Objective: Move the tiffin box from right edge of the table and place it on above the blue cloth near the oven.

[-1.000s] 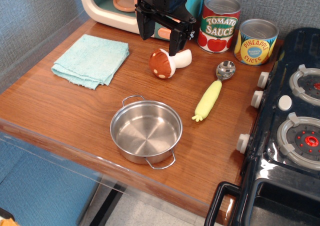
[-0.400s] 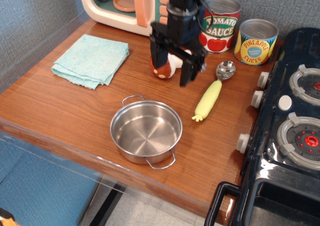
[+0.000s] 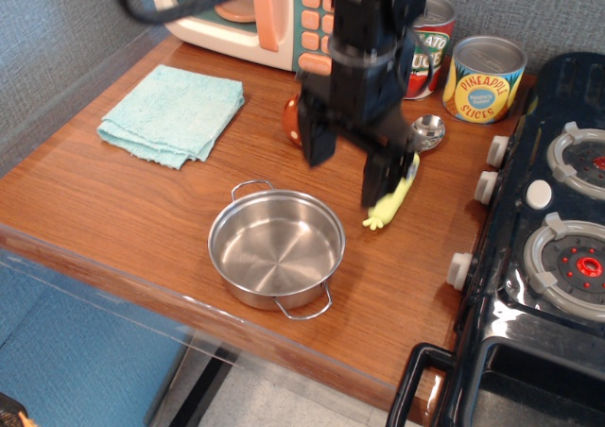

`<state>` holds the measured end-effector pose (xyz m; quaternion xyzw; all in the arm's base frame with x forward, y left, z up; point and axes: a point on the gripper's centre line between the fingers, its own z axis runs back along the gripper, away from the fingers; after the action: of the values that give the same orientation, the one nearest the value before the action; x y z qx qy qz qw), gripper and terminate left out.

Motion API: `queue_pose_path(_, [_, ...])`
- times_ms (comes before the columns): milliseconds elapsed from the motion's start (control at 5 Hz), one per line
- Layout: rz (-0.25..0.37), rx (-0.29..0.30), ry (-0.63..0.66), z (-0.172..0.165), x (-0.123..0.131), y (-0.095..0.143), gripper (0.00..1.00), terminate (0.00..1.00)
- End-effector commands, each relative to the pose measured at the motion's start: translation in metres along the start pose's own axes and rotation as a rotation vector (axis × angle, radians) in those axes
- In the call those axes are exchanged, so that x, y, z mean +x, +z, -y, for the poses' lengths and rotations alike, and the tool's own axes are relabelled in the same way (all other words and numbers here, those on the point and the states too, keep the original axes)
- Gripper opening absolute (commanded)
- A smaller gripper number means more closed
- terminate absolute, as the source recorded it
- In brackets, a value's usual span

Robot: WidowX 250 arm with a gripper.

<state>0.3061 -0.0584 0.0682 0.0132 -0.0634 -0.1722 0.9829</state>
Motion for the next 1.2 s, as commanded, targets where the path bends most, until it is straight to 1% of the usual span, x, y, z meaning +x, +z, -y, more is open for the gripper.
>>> queue_pose_path(0, [0.05,0.02,0.116,0.006,-0.025,-0.003,1.0,0.0])
queue_pose_path(200, [0.047,0.017,0.151,0.016,-0.024,-0.017,1.0,0.0])
queue_pose_path(400, [0.069,0.013,0.188,0.021,-0.023,-0.028,1.0,0.0])
queue_pose_path(600, [0.094,-0.002,0.205,0.024,-0.021,-0.03,1.0,0.0])
queue_pose_path(800, [0.097,-0.012,0.201,0.023,-0.021,-0.035,0.0,0.0])
queue_pose_path(1000, [0.097,-0.008,0.2,0.021,-0.021,-0.035,0.0,0.0])
